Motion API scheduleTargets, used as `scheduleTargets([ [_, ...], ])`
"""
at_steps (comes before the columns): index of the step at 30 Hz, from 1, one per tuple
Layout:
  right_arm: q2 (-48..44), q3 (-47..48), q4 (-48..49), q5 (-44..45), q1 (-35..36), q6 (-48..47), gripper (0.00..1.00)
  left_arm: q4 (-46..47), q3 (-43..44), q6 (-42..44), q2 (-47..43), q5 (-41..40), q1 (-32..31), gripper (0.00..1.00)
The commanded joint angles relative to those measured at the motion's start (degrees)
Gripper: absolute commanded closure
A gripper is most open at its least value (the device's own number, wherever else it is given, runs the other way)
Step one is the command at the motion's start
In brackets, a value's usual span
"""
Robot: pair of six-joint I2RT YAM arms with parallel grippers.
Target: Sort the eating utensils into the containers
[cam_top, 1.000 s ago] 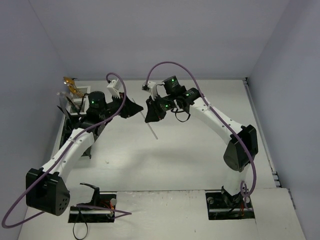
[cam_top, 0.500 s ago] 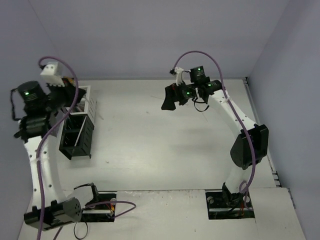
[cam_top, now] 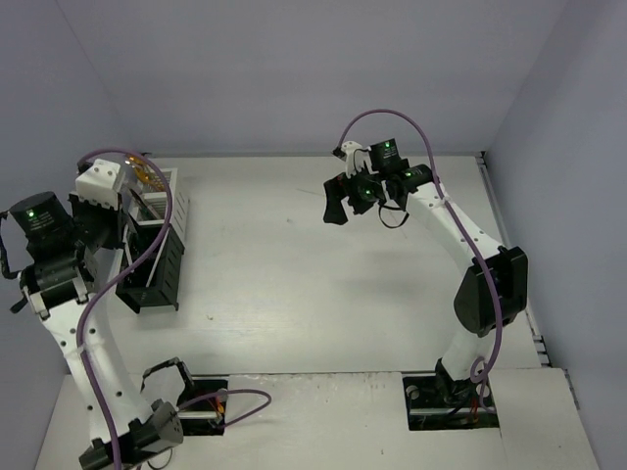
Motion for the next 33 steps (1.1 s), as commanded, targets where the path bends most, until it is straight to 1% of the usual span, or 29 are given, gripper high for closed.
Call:
scheduleTargets([
  [1, -2.3, -0.2, 1.9, 1.8, -0.1, -1.1, 0.04, 9.9, -6.3, 2.9, 2.2, 4.0, 2.1, 1.00],
  [5, -2.7, -1.6, 1.9, 2.2, 0.0, -1.7, 0.04, 14.6, -9.2, 1.1, 3.7, 7.3, 2.7, 1.00],
  [9, -2.4, -2.2, 1.9, 4.5, -0.1, -2.5, 0.06, 17.8, -12.6, -0.2, 4.4, 8.1, 3.3, 1.00],
  [11, -1.8, -2.2, 1.9, 5.9, -0.1, -2.8, 0.08, 18.0, -13.8, -0.5, 4.8, 8.5, 3.5, 0.99],
  [12, -1.4, -2.0, 2.0, 7.2, -0.1, -3.1, 0.09, 17.7, -13.8, -0.8, 5.4, 8.5, 3.5, 0.92],
  [15, 0.6, -1.0, 1.9, 12.2, -0.2, -4.3, 0.13, 16.5, -13.2, -1.4, 6.4, 8.6, 3.6, 0.54],
  [16, 2.0, -0.4, 1.9, 14.6, -0.3, -5.1, 0.16, 16.2, -12.8, -1.9, 6.6, 8.9, 3.6, 0.44],
  [18, 4.3, 1.6, 2.0, 17.5, -0.6, -6.1, 0.20, 16.1, -12.3, -2.1, 6.8, 9.4, 3.6, 0.37],
  [22, 10.1, 6.6, 1.9, 21.6, -2.1, -9.3, 0.28, 15.9, -11.7, -2.3, 6.6, 10.5, 3.7, 0.33],
  [24, 14.0, 9.2, 1.9, 23.1, -3.8, -11.0, 0.34, 15.5, -11.4, -2.3, 6.2, 11.4, 3.7, 0.33],
  [27, 19.8, 14.1, 1.7, 24.8, -5.1, -14.7, 0.39, 15.5, -11.4, -2.8, 5.2, 13.5, 3.6, 0.33],
  [31, 26.2, 21.5, 1.6, 22.6, -6.3, -18.0, 0.43, 15.2, -11.6, -3.5, 4.1, 15.3, 3.5, 0.33],
  [32, 27.8, 22.3, 1.7, 21.6, -6.6, -18.1, 0.43, 15.0, -11.7, -3.3, 3.3, 15.5, 3.5, 0.33],
  [33, 29.8, 23.9, 1.6, 20.7, -6.7, -18.1, 0.41, 15.0, -12.0, -3.2, 2.8, 15.8, 3.5, 0.33],
])
